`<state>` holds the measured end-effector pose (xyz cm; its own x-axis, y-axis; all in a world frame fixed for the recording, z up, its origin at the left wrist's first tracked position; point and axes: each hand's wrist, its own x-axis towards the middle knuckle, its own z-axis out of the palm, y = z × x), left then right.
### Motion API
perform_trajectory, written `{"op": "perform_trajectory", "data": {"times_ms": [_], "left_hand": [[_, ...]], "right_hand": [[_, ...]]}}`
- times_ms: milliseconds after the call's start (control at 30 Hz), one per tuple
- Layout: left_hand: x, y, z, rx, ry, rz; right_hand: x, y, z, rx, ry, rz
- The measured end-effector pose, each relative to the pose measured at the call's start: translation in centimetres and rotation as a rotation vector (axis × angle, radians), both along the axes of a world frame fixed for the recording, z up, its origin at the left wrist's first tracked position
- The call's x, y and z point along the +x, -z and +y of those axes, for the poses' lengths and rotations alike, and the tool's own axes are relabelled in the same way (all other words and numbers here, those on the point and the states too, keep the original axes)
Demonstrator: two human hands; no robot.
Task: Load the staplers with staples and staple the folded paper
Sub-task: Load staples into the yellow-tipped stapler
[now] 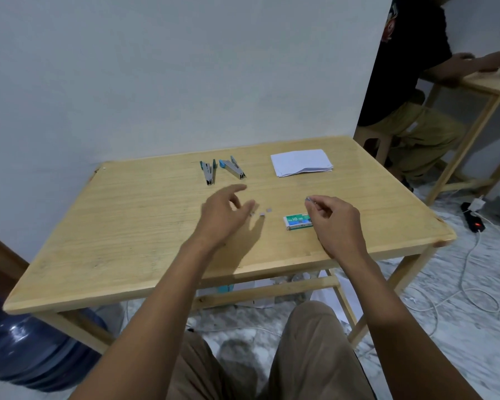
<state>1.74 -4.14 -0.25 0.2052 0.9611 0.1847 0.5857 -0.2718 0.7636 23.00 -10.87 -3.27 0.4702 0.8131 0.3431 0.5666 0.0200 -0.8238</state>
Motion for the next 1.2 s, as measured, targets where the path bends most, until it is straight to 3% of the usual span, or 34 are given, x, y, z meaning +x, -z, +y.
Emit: {"op": "perform_trajectory", "data": {"times_ms": [67,200,433,600,733,900,1000,1200], "left_hand": [[-2.3,-0.2,0.6,0.045,-0.160,0.155],[-5.0,-0.1,0.9,-0.234,-0.186,0.408],[-4.6,0.0,0.7,-0.230,-0.096,0.441],[-4.8,0.4,0.8,-0.221,-0.102,0.353],[-5.4,0.7,0.6,-0.195,-0.096,0.226],[-6.2,0.7,0.0,-0.237,-0.070,-0.152],[-6.3,0.7,-0.7,-0.325,-0.023,-0.378],[-6.6,0.8,-1.9,-0.593,0.214,-0.800]], "right_hand": [[-0.7,-0.3,-0.1,0.012,-0.037,0.033],[-2.7,-0.6,0.3,-0.012,-0.143,0.138],[-5.2,-0.2,0.8,-0.080,-0.257,0.261],[-5.6,-0.2,1.2,-0.132,-0.271,0.438],[-5.8,-0.4,1.5,-0.178,-0.277,0.583],[-7.1,-1.3,1.3,-0.133,-0.286,0.613],[-8.7,-2.1,1.1,-0.036,-0.371,0.519],[-10.4,-4.0,1.3,0.035,-0.488,0.091]]}}
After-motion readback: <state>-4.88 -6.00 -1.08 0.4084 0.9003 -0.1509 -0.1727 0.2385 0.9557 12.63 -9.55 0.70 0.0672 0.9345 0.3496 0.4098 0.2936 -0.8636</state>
